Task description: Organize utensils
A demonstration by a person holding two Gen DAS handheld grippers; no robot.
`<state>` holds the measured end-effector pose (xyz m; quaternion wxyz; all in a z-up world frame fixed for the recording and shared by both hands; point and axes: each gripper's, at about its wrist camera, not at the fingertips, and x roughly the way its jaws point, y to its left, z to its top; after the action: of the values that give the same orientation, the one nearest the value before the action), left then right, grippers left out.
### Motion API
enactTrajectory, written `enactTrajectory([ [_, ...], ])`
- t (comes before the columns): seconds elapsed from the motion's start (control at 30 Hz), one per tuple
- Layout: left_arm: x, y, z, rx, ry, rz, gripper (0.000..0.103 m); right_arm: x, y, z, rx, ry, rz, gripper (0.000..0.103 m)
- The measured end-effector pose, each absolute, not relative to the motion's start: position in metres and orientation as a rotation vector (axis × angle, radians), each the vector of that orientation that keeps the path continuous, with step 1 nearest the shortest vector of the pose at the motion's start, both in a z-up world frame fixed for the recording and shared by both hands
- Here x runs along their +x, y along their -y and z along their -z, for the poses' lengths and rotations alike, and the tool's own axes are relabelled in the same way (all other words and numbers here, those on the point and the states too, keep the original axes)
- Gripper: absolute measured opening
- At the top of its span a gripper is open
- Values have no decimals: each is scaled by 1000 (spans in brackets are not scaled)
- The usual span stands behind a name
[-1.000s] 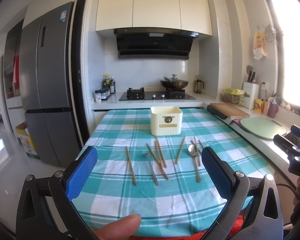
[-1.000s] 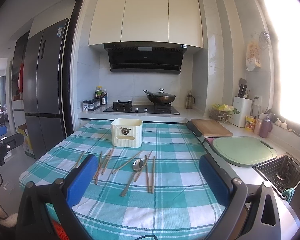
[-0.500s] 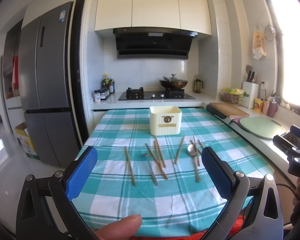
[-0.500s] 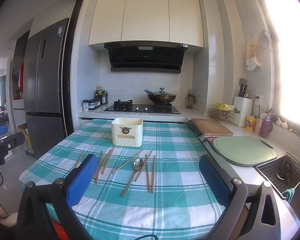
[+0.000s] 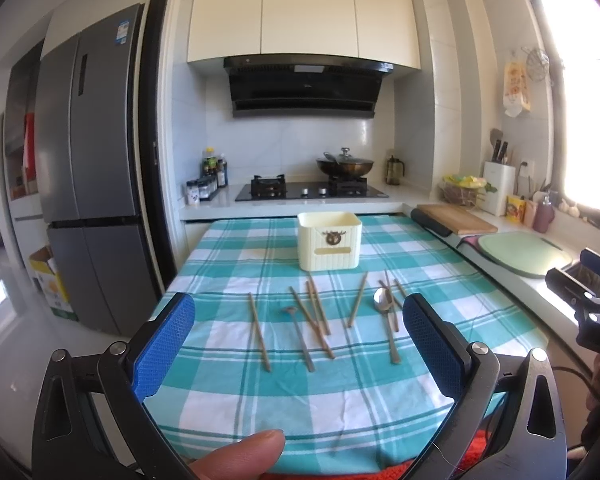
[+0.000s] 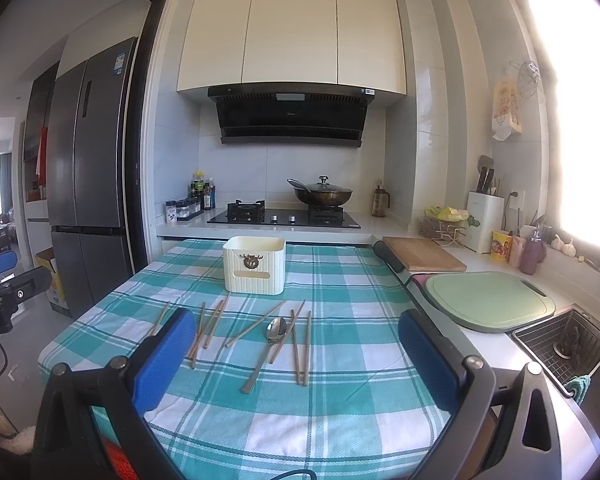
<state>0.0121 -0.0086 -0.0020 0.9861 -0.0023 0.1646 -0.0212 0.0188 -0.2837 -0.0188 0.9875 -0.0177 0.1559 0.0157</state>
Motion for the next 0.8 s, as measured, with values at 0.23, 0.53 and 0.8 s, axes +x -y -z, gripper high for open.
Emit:
enactTrajectory([
  [0.23,12,9,2,-3,-331,44,103,19,284,19,-35,-314,-32,103],
  [0.53,12,10,1,7,-328,49,103,18,283,19,-34,-308,-27,103],
  [0.8,12,12,1,9,-331,49,103,20,283,22,-32,-312,-31,103],
])
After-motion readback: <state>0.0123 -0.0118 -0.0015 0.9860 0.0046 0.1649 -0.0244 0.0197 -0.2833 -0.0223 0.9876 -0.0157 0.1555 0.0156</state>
